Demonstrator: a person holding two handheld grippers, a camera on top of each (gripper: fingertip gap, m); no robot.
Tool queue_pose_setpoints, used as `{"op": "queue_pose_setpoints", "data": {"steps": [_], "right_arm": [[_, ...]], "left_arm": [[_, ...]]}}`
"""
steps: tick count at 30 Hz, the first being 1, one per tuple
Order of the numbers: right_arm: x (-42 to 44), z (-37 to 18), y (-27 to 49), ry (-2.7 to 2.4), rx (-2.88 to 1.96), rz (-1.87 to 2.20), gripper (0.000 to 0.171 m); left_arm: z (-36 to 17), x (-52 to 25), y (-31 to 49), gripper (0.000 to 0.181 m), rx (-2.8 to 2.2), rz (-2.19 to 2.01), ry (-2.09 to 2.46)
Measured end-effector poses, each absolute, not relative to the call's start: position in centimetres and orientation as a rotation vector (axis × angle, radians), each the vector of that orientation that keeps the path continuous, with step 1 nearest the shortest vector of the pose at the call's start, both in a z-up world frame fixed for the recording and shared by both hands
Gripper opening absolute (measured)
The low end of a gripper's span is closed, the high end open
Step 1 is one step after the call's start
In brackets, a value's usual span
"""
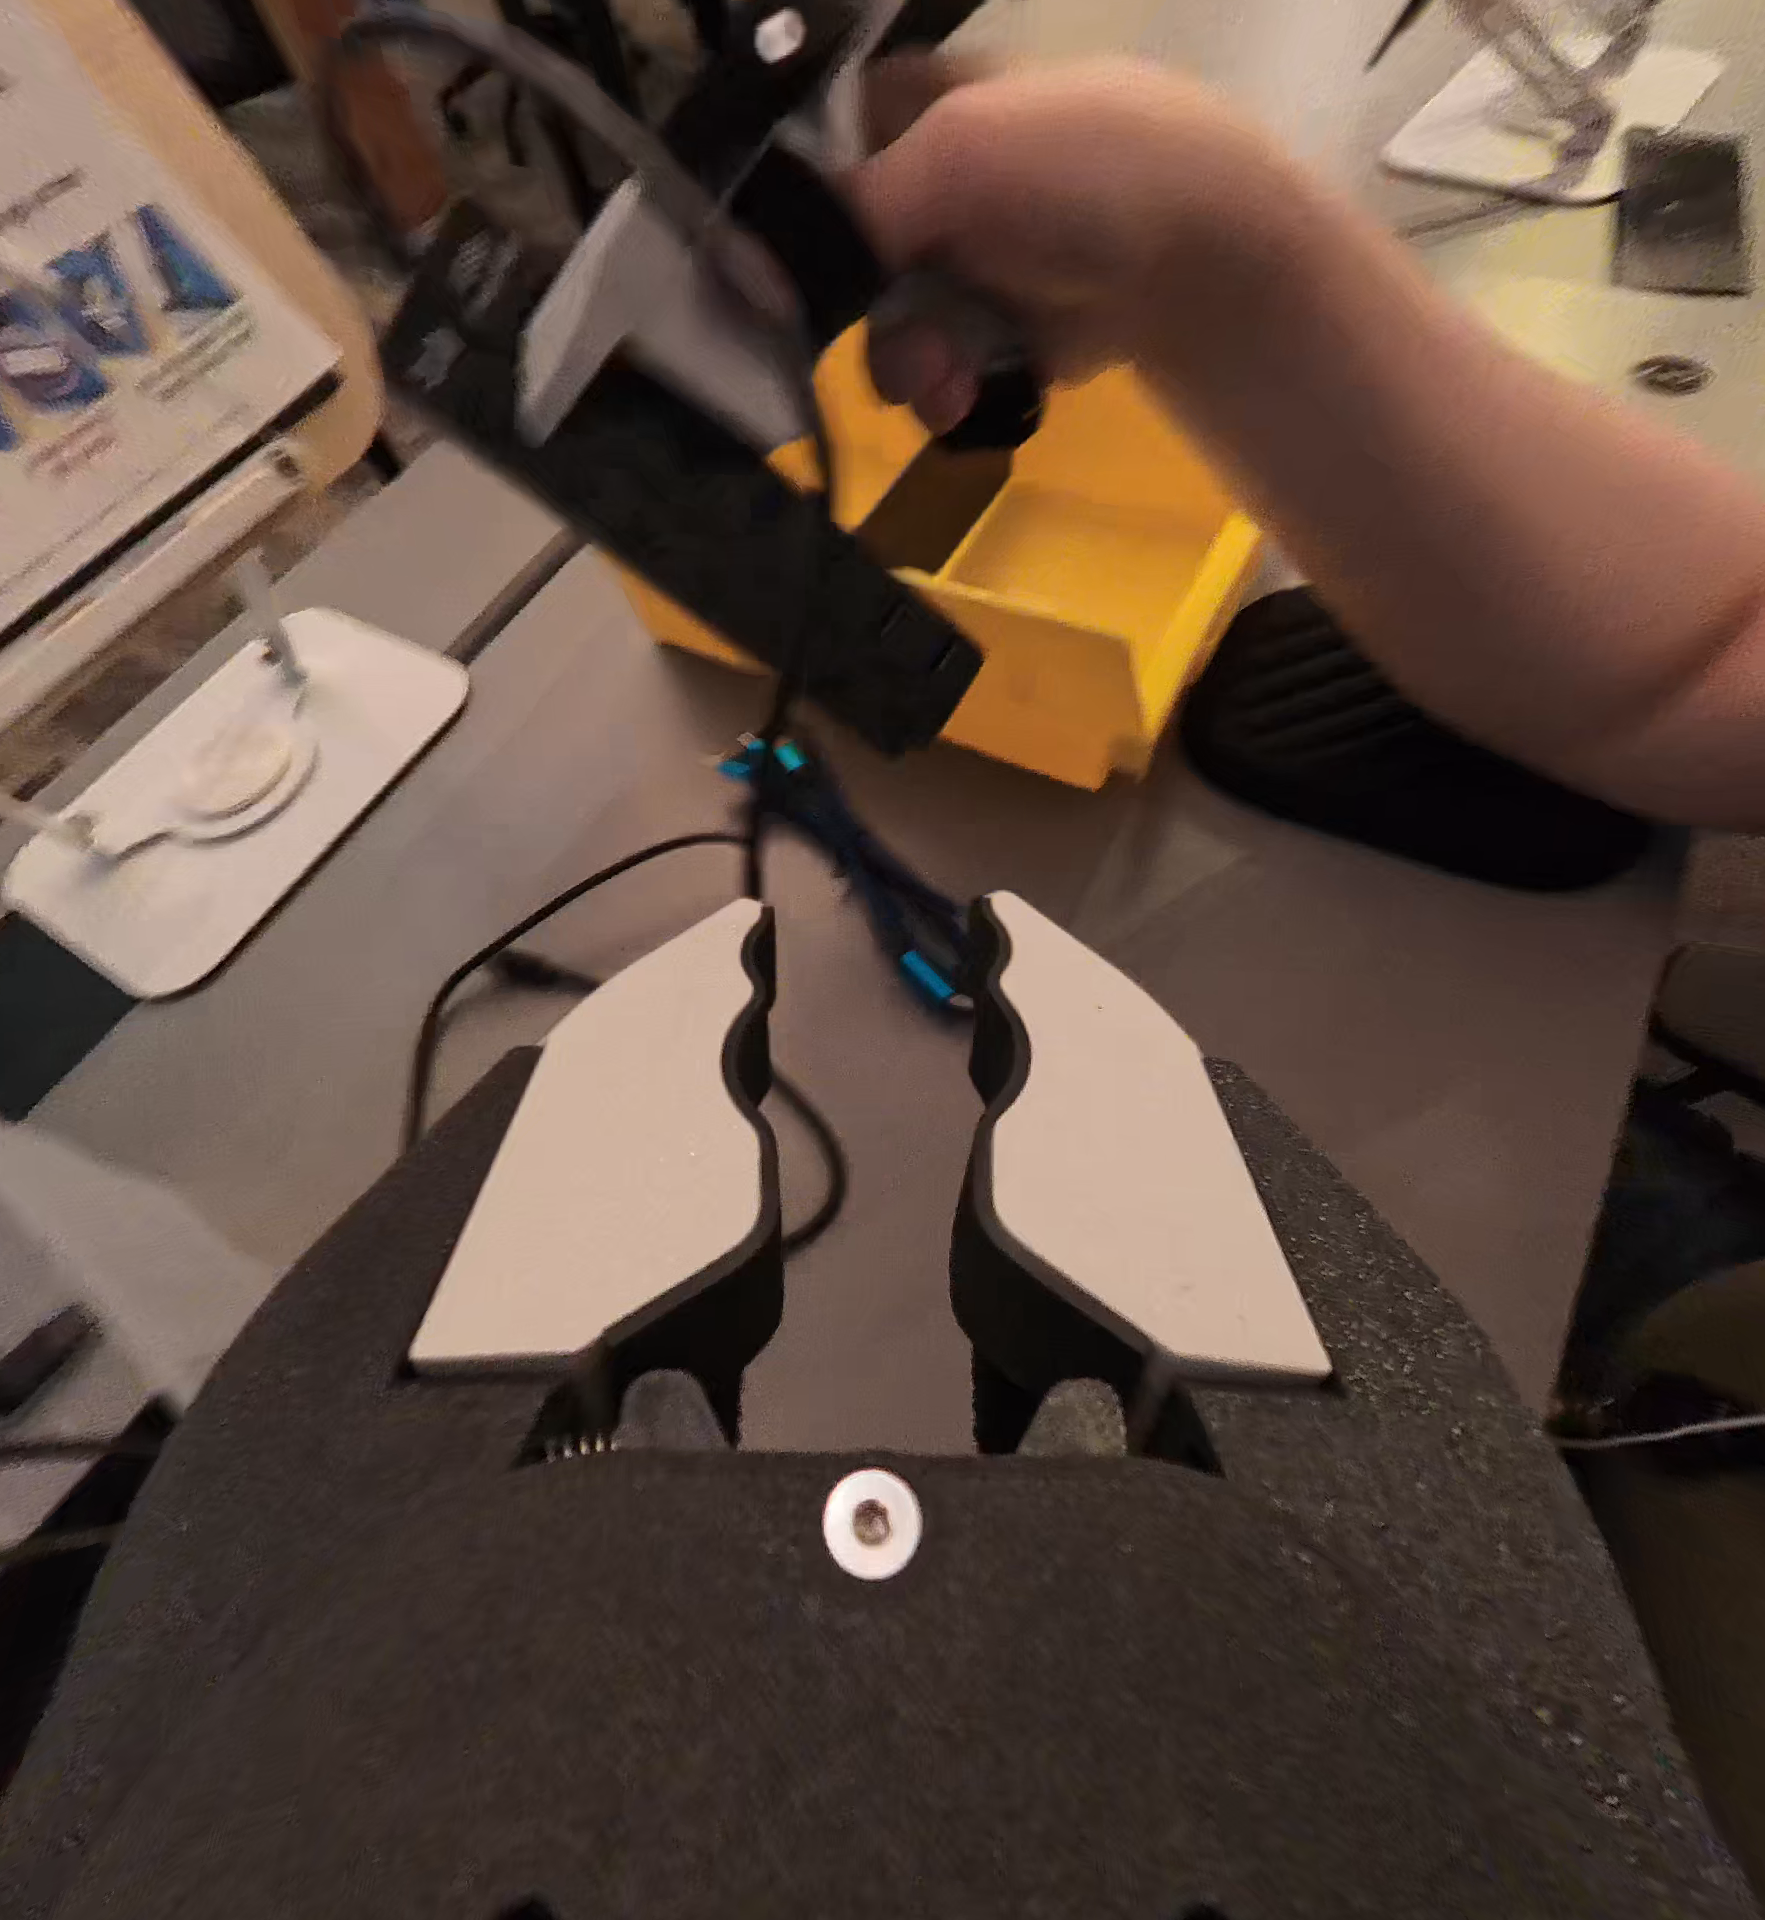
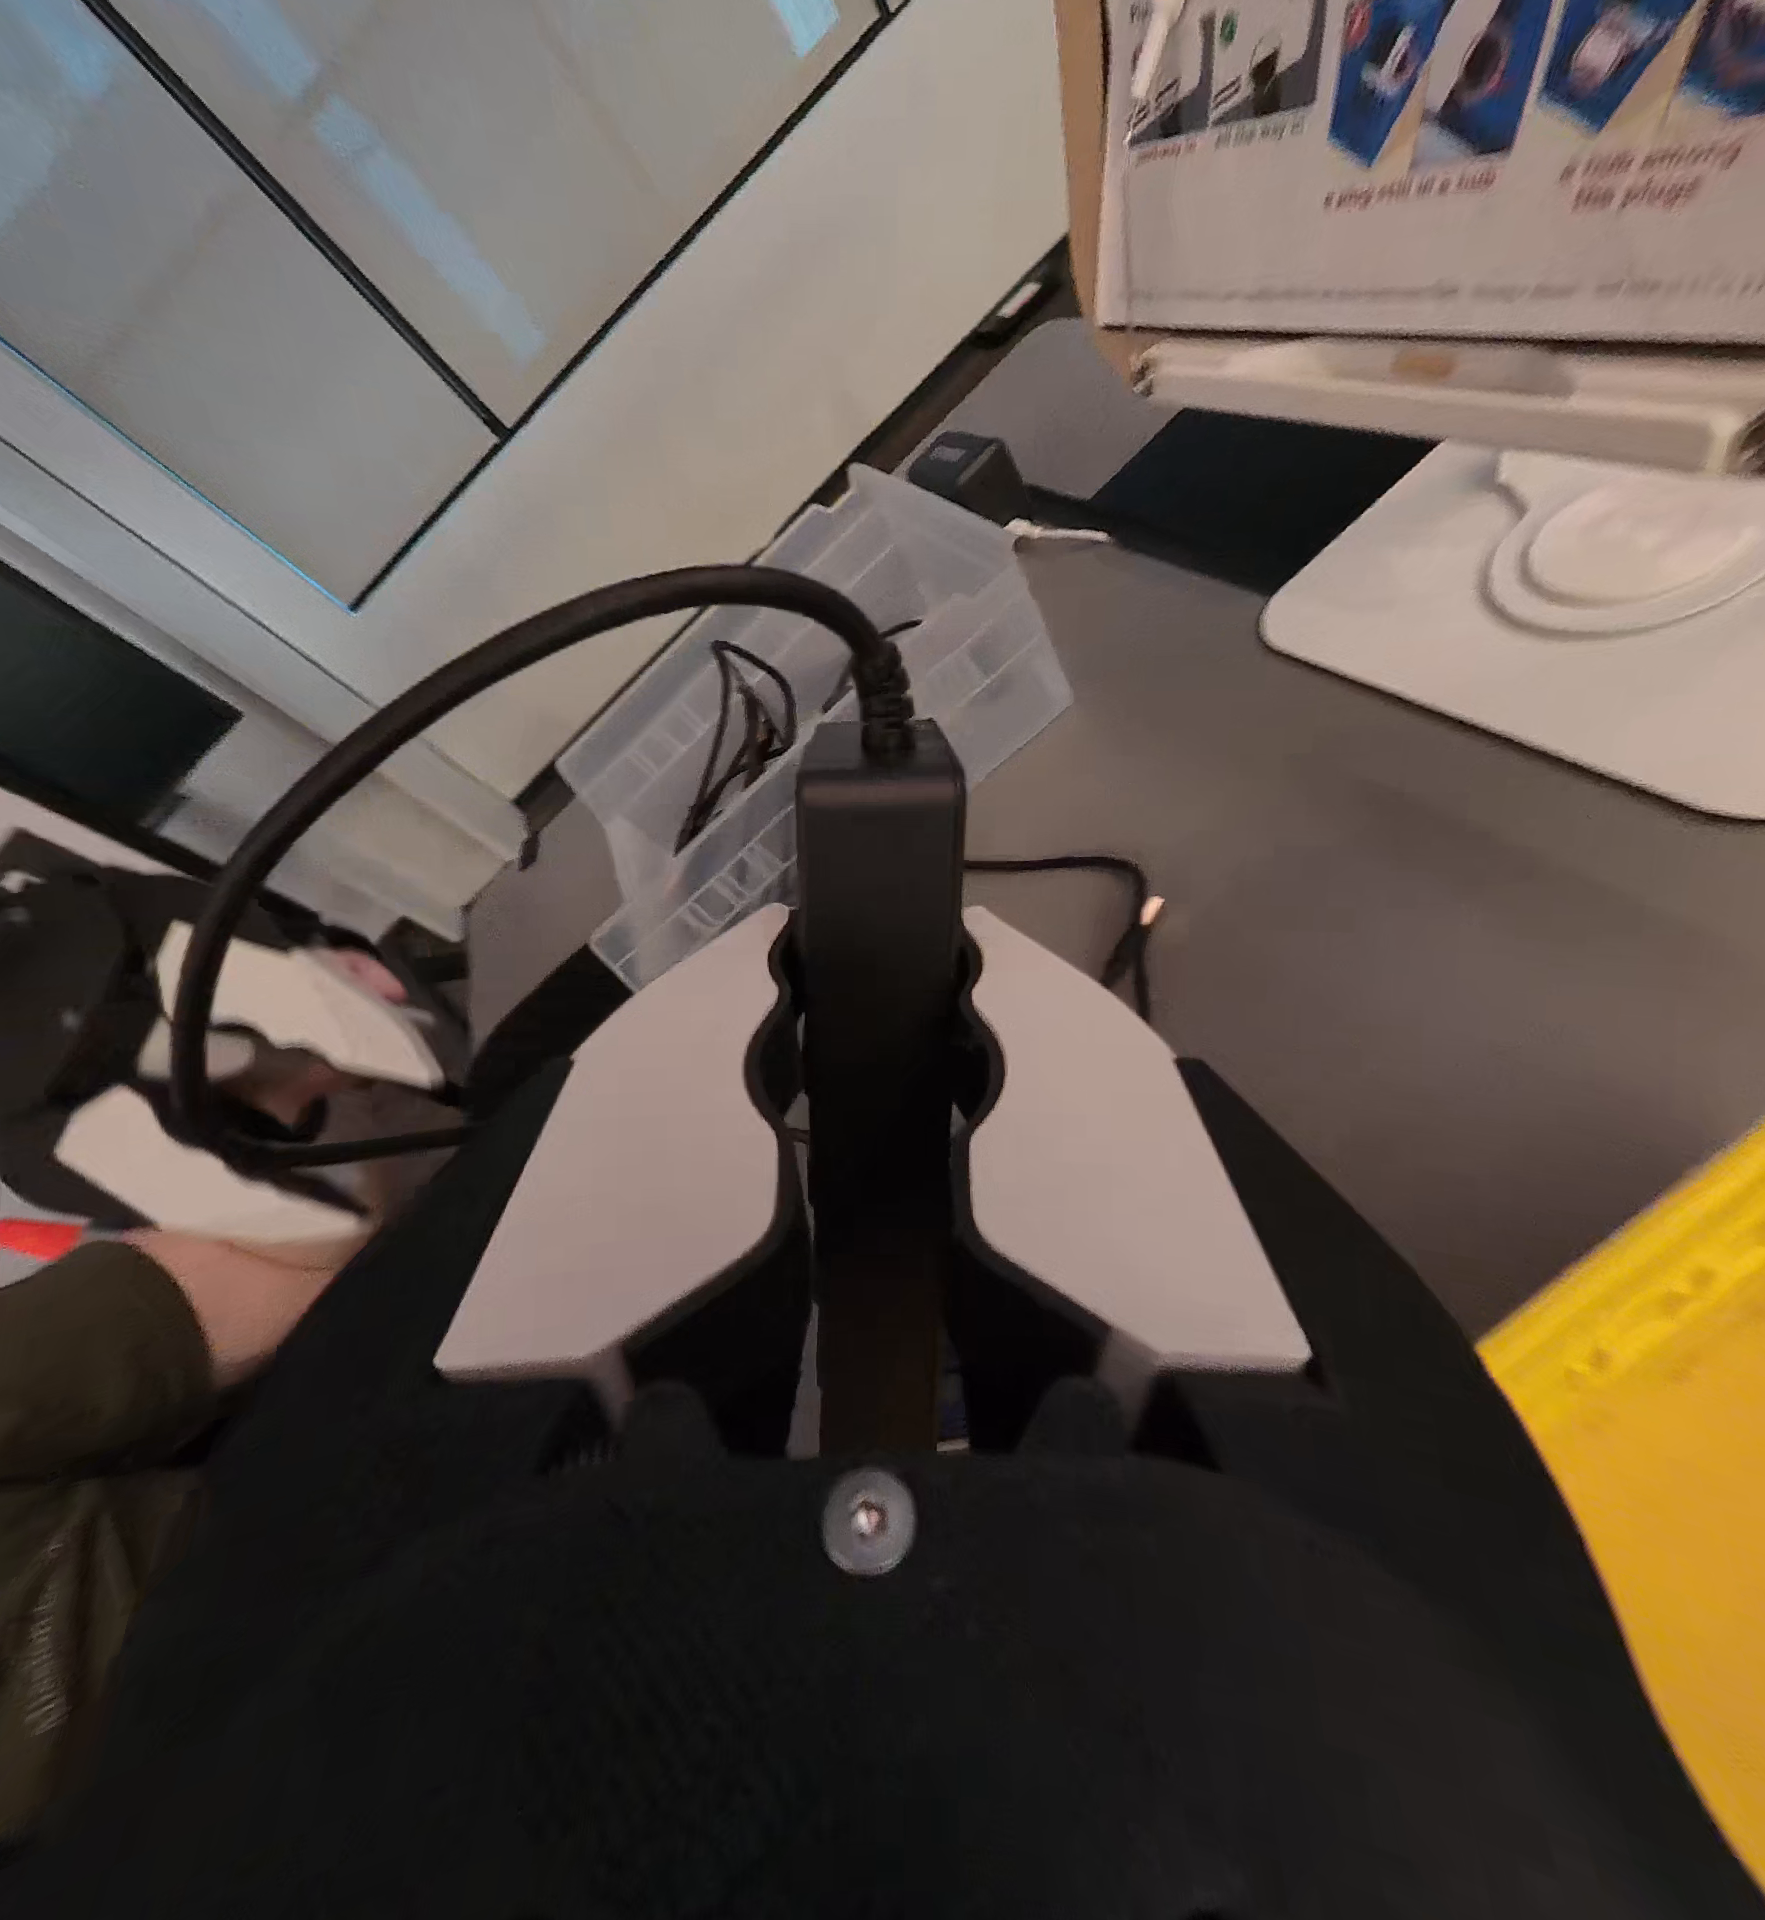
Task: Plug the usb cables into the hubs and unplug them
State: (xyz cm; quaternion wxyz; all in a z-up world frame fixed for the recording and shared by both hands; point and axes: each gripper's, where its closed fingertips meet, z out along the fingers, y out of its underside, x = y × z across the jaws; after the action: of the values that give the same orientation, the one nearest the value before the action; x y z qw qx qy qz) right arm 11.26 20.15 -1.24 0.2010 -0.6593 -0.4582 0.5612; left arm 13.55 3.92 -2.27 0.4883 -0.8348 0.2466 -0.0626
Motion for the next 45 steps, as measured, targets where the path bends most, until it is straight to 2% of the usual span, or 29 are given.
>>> {"op": "queue_pose_setpoints", "data": {"steps": [5, 8, 13, 15, 21, 25, 29, 32, 34, 36, 40, 42, 44, 45], "right_arm": [[10.1, -1.2, 17.7, -1.282, -1.832, 1.817, 0.025], [9.7, -0.5, 16.2, -1.279, -1.793, 1.978, 0.025], [9.5, 0.7, 14.7, -1.295, -1.700, 2.093, 0.025], [9.6, 1.7, 14.3, -1.288, -1.637, 2.147, 0.025], [10.7, 5.4, 13.0, -1.238, -1.356, 2.325, 0.025], [10.9, 6.1, 12.2, -1.281, -1.242, 2.272, 0.025], [11.5, 7.0, 11.8, -1.292, -1.149, 2.290, 0.026], [11.7, 7.4, 11.9, -1.276, -1.109, 2.284, 0.025], [11.9, 7.8, 12.1, -1.246, -1.082, 2.277, 0.026], [12.1, 8.2, 11.9, -1.240, -1.039, 2.274, 0.026], [12.8, 9.3, 11.8, -1.225, -0.957, 2.252, 0.026], [13.2, 9.8, 12.1, -1.228, -0.952, 2.205, 0.030], [13.4, 9.8, 12.9, -1.241, -0.962, 2.056, 0.043], [13.6, 9.9, 13.4, -1.241, -0.956, 1.980, 0.042]], "left_arm": [[-5.0, 18.0, 5.9, 0.033, -2.017, -0.462, 0.451], [-6.9, 17.6, 7.7, 0.038, -2.021, -0.540, 0.325], [-5.9, 14.8, 9.5, 0.044, -1.946, -0.466, 0.252], [-5.3, 14.0, 10.0, 0.055, -1.930, -0.452, 0.235], [-3.2, 16.0, 10.1, 0.053, -1.824, -0.697, 0.309], [-2.7, 17.3, 10.1, 0.052, -1.803, -0.716, 0.403], [-2.6, 17.4, 10.6, 0.035, -1.786, -0.643, 0.444], [-2.4, 17.6, 10.8, 0.035, -1.773, -0.708, 0.436], [-1.9, 17.6, 11.1, 0.043, -1.734, -0.719, 0.430], [-1.7, 17.8, 11.2, 0.035, -1.727, -0.718, 0.459], [-0.8, 17.8, 11.4, 0.029, -1.710, -0.728, 0.470], [-0.3, 17.4, 11.5, 0.028, -1.698, -0.727, 0.466], [-0.1, 16.6, 11.8, 0.027, -1.698, -0.689, 0.463], [0.1, 16.2, 11.9, 0.026, -1.689, -0.688, 0.459]]}}
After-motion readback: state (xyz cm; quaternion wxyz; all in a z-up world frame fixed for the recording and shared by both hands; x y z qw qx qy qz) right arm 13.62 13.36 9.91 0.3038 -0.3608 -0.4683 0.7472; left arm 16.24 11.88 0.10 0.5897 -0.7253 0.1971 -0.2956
